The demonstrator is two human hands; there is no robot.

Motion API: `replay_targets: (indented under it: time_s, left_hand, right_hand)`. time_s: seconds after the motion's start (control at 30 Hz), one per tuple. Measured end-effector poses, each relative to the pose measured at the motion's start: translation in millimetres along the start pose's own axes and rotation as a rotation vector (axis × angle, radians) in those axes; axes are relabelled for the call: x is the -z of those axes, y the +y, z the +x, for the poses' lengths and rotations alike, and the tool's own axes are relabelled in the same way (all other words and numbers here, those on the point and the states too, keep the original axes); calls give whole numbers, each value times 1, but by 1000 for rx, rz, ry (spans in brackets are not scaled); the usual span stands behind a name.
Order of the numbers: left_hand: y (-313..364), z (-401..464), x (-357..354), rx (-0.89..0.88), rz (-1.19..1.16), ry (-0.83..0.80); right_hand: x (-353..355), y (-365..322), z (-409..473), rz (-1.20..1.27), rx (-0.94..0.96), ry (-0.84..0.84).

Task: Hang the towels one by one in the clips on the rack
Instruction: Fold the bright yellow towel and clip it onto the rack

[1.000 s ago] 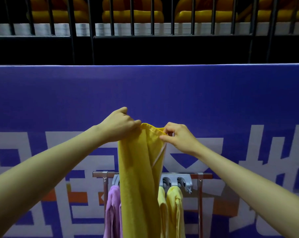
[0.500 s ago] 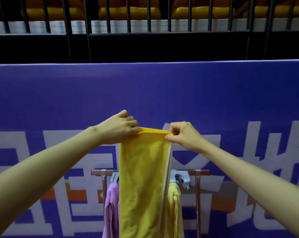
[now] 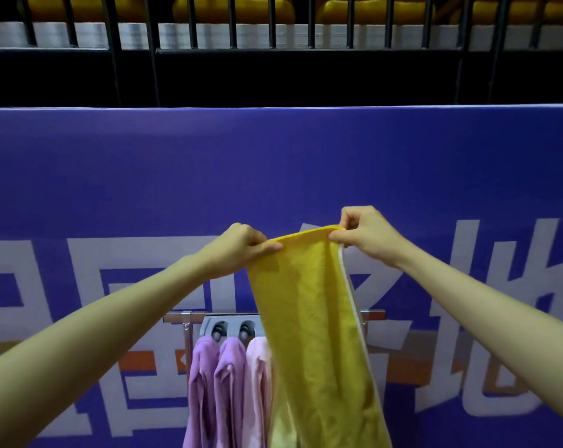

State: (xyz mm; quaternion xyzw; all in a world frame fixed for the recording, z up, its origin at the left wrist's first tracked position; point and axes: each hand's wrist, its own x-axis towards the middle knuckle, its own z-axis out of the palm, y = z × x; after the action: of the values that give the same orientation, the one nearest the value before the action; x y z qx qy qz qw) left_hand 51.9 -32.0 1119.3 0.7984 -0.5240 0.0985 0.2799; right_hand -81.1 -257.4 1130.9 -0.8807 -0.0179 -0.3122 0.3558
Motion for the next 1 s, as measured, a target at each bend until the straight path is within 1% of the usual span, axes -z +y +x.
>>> replay_targets:
  time_s: [0.1,0.17,0.27,0.33,0.4,0.43,0.5,0.57,0.67,0.73,0.8,0.9,1.0]
  left_hand:
    - [1,-2,-4,-82,-23,58]
    - [-1,-3,-6,-133,-33,108]
    - [2,-2,-11,-142,-115,227]
    - [5,0,-11,-100,-203,243]
    - [7,0,-6,-35,-271,136]
    - [7,0,-2,-12,-254,77]
    - [5,-1,6,4,-124,8]
    - [6,-3,10,-12,-51,2]
    - [7,-5,12,-64,-96,14]
    - [10,-6,12,-117,-131,-41]
    - [14,-8,11,-151,-73,-107]
    - [16,-8,12,-99,-52,-198]
    - [18,-6,14,-46,-112,-247]
  right_hand:
    - [9,3,-1,-1,-21,14]
    - [13,6,-2,16,-28,-15]
    - [13,7,-3,8,-40,-96]
    - [10,6,-2,-24,-30,-92]
    - [7,6,0,-19,-41,-74]
    - [5,6,0,-7,-50,-64]
    - [2,7,2,13,-55,-44]
    - [-2,6,4,23,-49,-28]
    - [-8,3,7,39,-38,-27]
    - [-11,0,10,49,-40,-40]
    - [-14,-3,12,52,-39,-46]
    - [-16,-6,13,36,-38,-37]
    - [-15,-5,12,25,-37,-33]
